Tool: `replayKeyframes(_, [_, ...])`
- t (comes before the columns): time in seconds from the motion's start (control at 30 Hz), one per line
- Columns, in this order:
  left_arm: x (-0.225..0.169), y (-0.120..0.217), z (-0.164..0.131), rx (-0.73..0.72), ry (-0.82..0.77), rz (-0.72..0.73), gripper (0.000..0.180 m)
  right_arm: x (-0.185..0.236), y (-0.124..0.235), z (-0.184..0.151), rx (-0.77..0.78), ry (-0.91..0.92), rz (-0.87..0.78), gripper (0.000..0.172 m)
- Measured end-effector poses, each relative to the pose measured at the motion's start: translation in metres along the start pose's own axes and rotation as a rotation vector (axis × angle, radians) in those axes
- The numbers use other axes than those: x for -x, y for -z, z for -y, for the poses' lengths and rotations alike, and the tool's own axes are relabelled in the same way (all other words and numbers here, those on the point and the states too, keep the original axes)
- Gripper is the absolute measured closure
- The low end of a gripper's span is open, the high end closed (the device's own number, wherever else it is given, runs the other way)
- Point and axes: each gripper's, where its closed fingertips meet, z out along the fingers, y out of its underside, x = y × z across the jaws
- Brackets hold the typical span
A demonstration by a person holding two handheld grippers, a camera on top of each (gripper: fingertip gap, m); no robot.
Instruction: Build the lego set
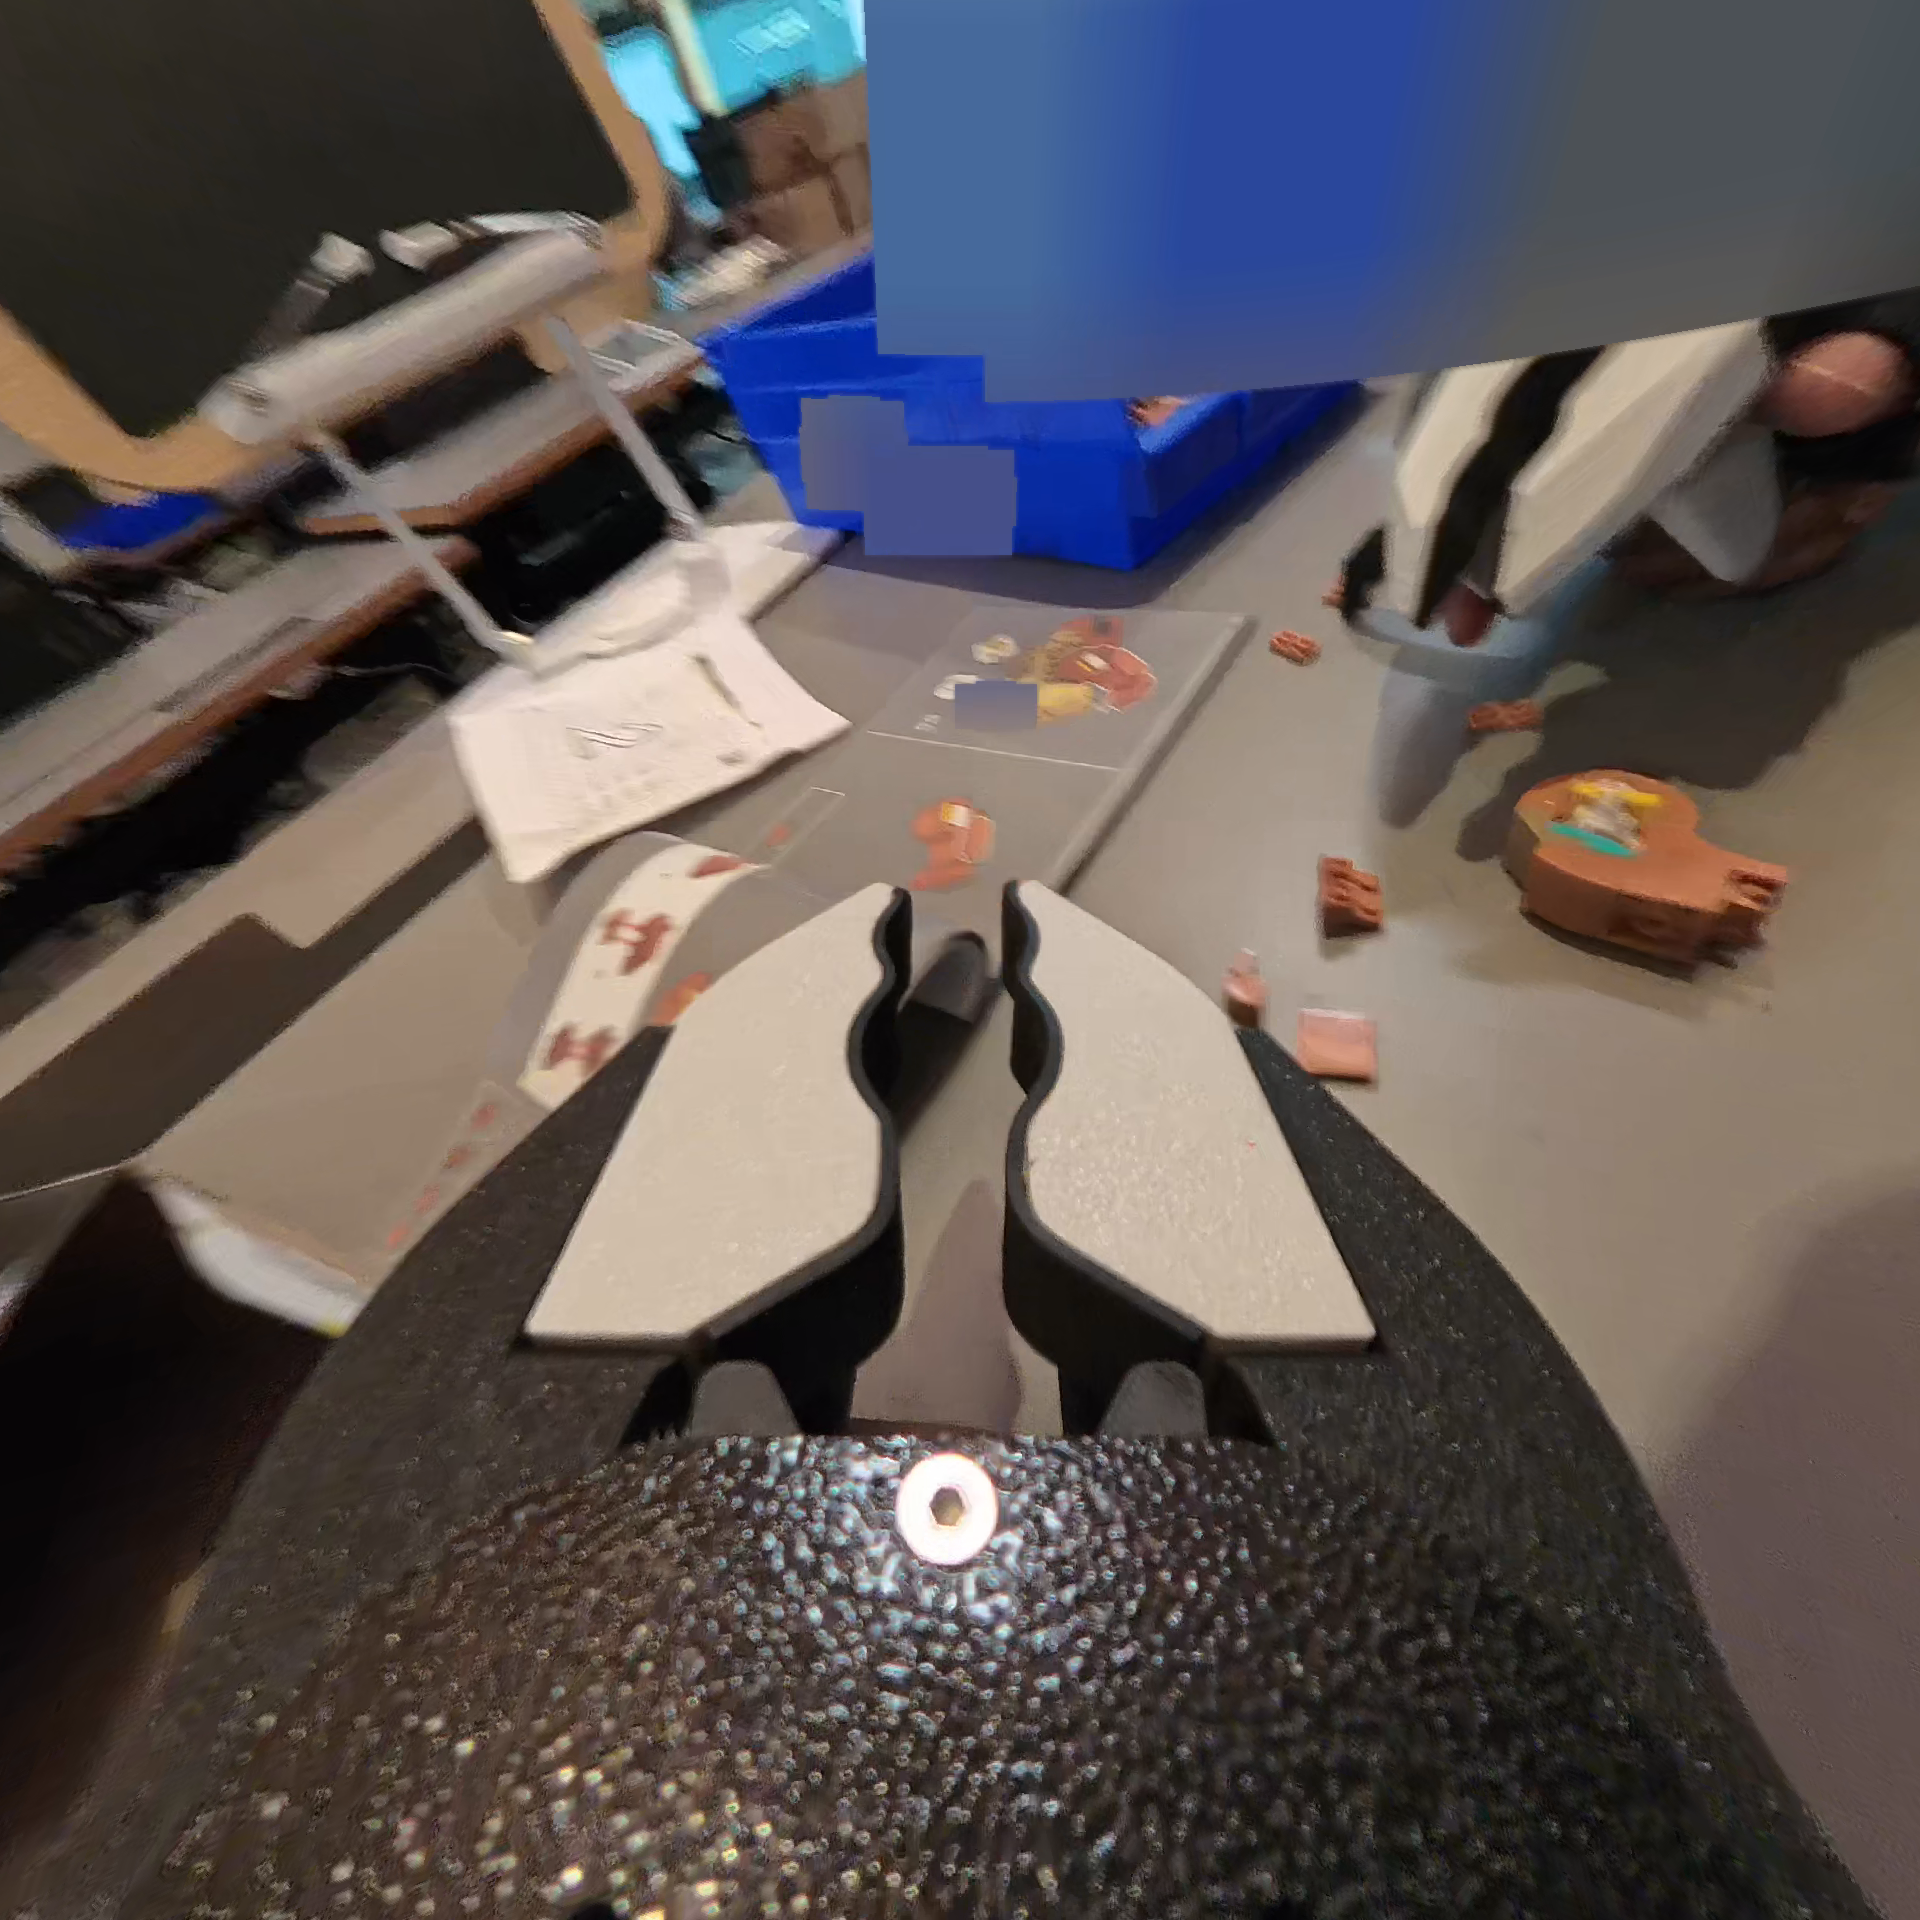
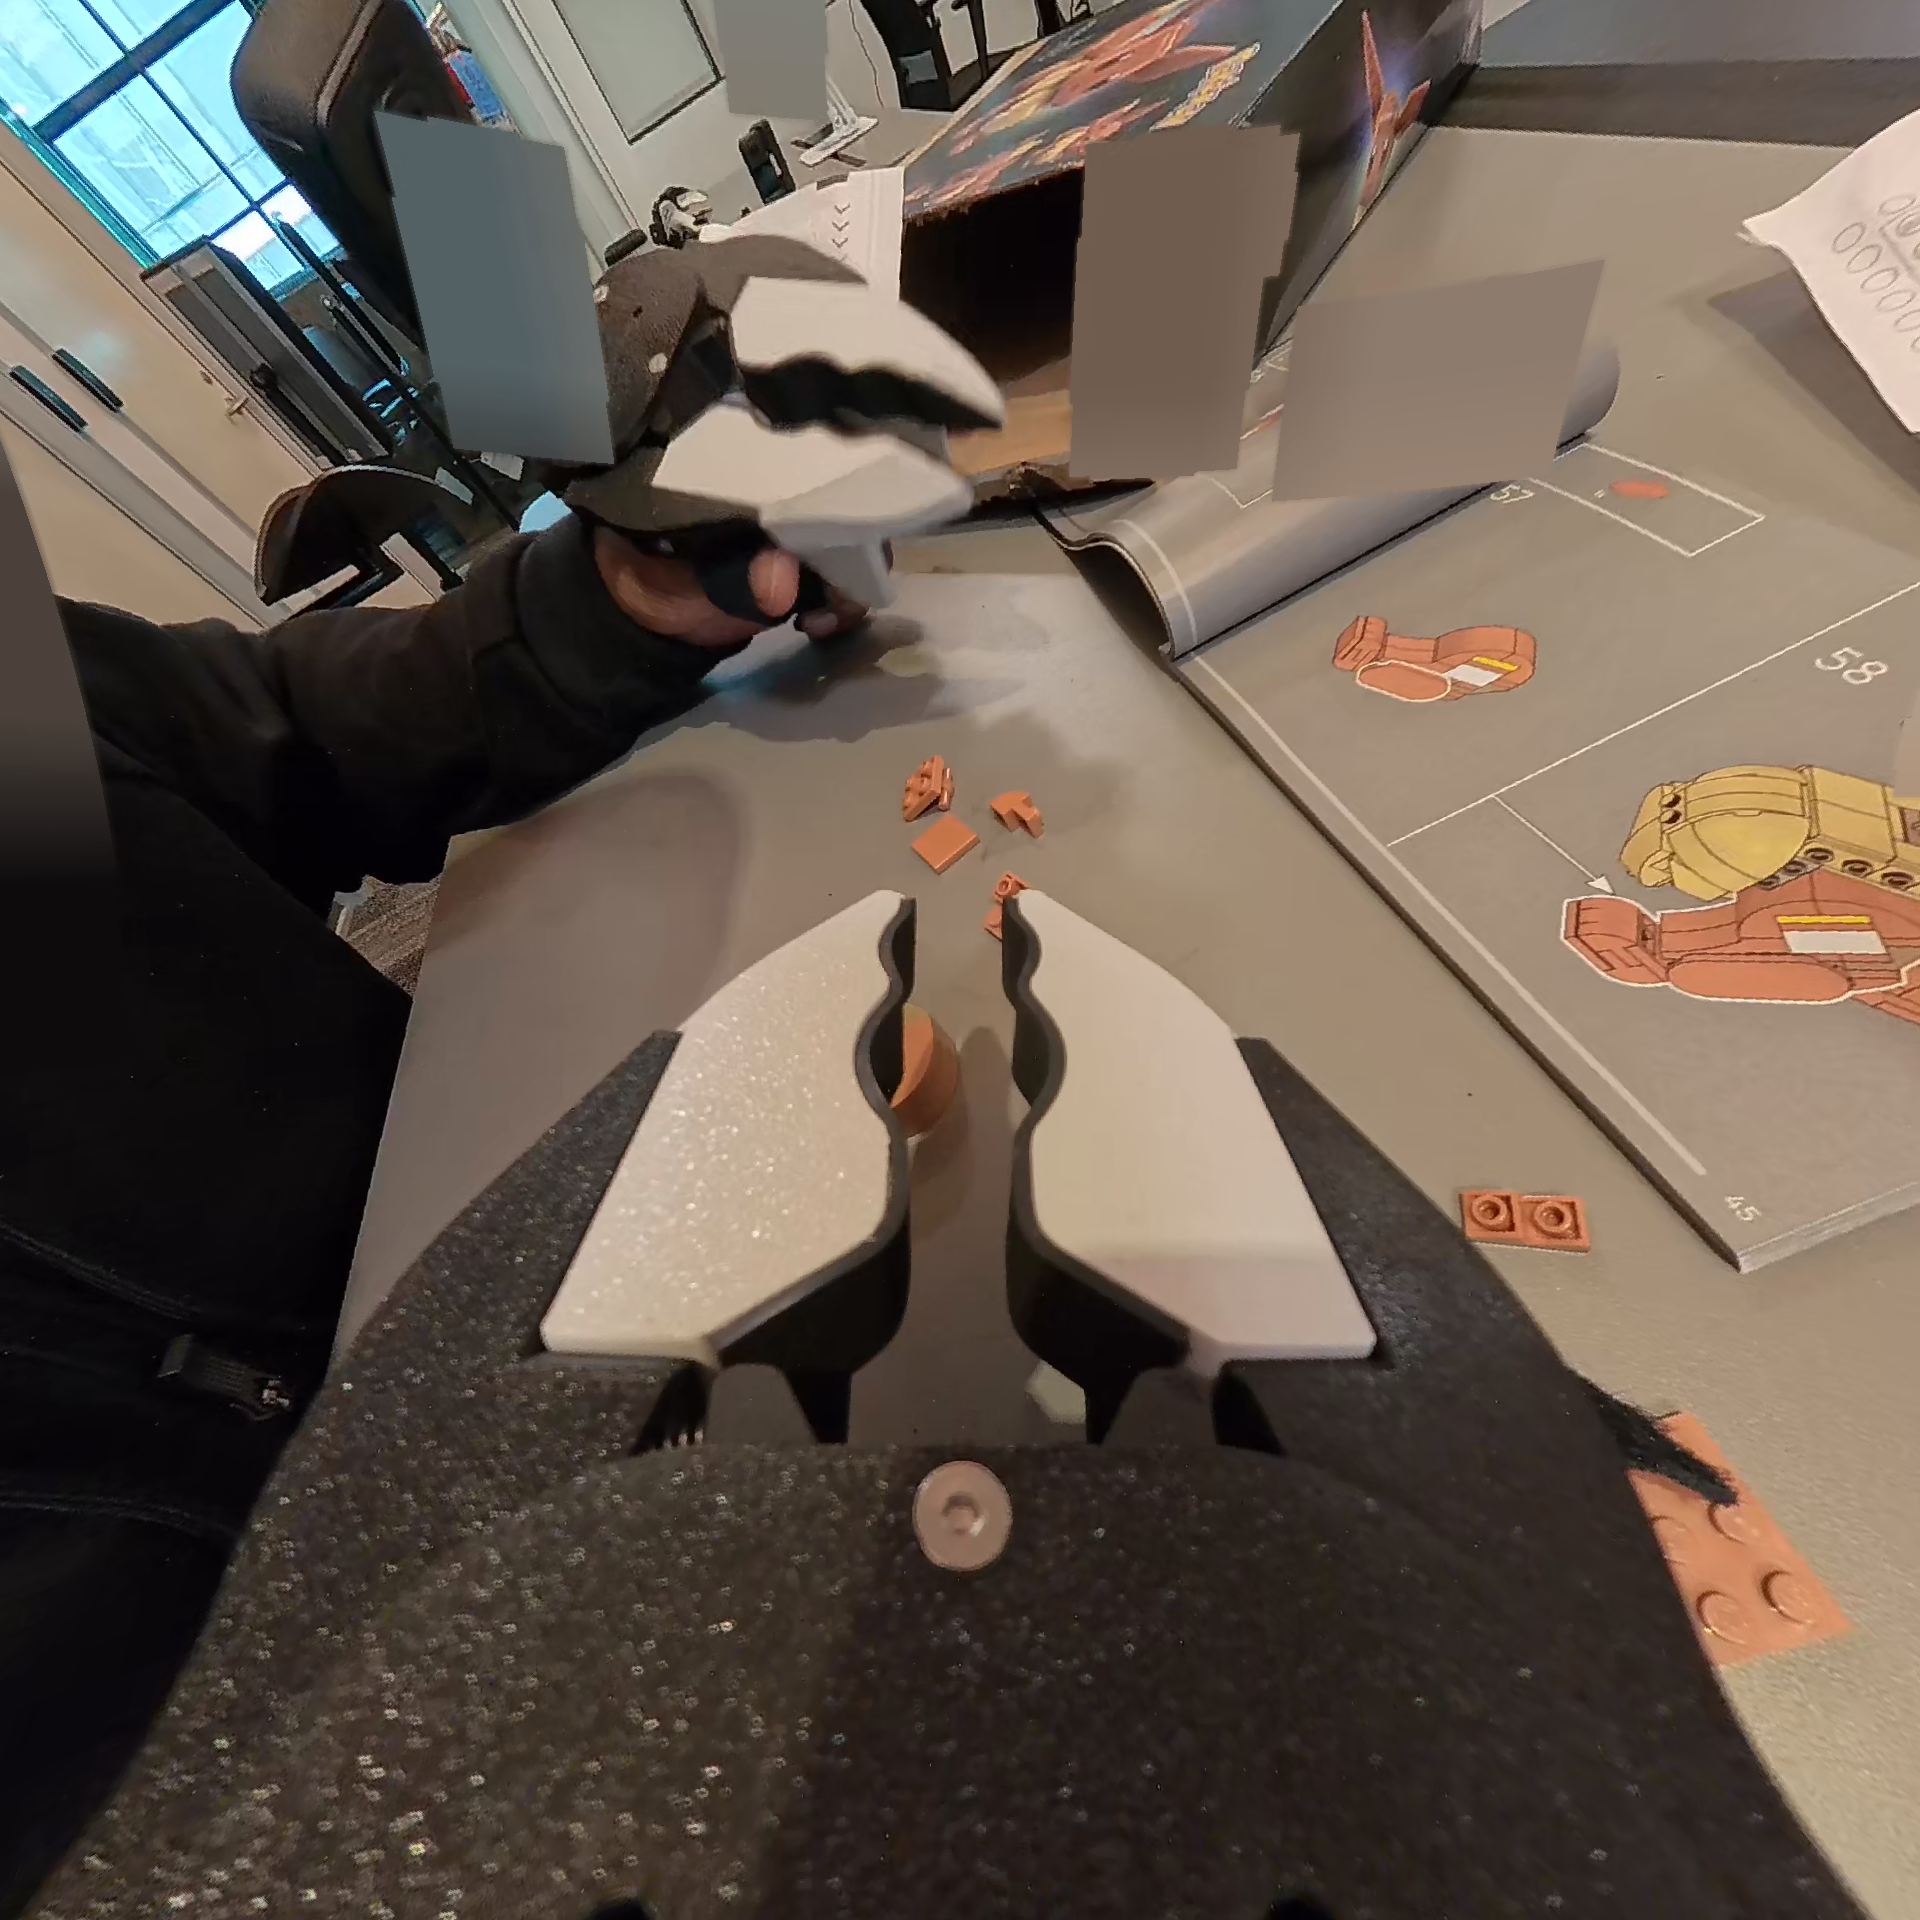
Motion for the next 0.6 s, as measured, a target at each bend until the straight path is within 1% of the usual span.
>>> replayKeyframes(0.03, [-0.008, 0.0, -0.004, 0.035, 0.002, -0.061, 0.165, 0.0, 0.0, 0.0, 0.0, 0.0, 0.0, 0.156])
replayKeyframes(0.07, [-0.013, -0.001, -0.008, 0.066, -0.005, -0.09, 0.164, 0.0, 0.0, 0.0, 0.001, 0.0, 0.0, 0.156])
replayKeyframes(0.13, [-0.019, -0.001, -0.012, 0.094, -0.044, -0.105, 0.164, 0.0, 0.0, 0.0, 0.001, 0.0, 0.0, 0.156])
replayKeyframes(0.33, [-0.037, -0.003, -0.021, 0.164, -0.07, -0.188, 0.164, 0.0, 0.0, 0.0, 0.003, -0.001, 0.0, 0.156])
replayKeyframes(0.6, [-0.04, -0.003, -0.023, 0.18, -0.086, -0.202, 0.164, 0.0, -0.001, 0.0, 0.004, -0.001, 0.001, 0.156])
